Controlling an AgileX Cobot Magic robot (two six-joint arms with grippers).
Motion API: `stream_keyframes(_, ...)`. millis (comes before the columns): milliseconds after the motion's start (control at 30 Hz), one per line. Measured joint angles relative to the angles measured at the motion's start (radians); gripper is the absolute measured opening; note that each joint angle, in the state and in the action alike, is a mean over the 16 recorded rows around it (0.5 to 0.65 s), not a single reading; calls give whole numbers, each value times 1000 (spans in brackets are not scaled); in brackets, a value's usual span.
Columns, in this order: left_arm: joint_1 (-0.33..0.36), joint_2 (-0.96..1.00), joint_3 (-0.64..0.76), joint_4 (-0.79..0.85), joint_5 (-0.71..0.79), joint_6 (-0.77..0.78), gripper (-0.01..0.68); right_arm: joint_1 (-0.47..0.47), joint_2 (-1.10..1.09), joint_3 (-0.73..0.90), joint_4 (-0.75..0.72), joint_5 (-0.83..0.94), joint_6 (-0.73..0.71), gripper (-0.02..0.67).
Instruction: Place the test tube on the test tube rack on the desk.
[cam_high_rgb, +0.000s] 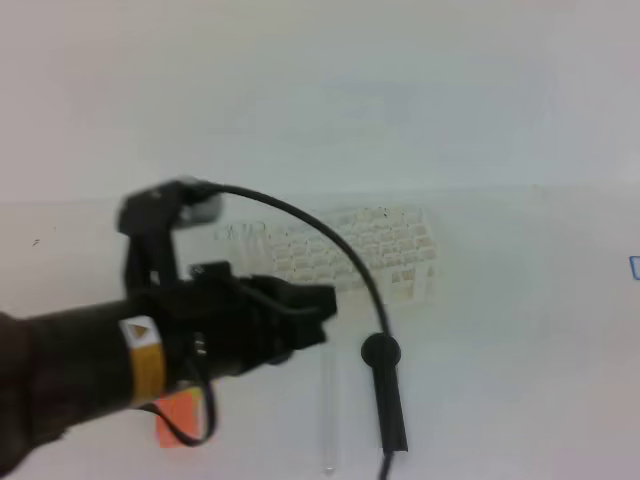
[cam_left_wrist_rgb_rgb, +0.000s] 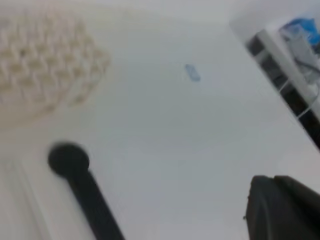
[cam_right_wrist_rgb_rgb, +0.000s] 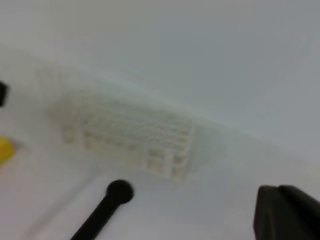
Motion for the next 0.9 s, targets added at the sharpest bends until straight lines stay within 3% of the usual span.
stream_keyframes(167,-81,136,-3,0,58,-73,-1,70,62,-2,138,38,-201,-1)
stream_keyframes(333,-112,253,-4,0,84,-108,-1,99,86,-4,222,60,-329,-1)
stream_keyframes(900,-119,265,-144,0,61,-18,-1,158,90,-4,251,70,-407,-1)
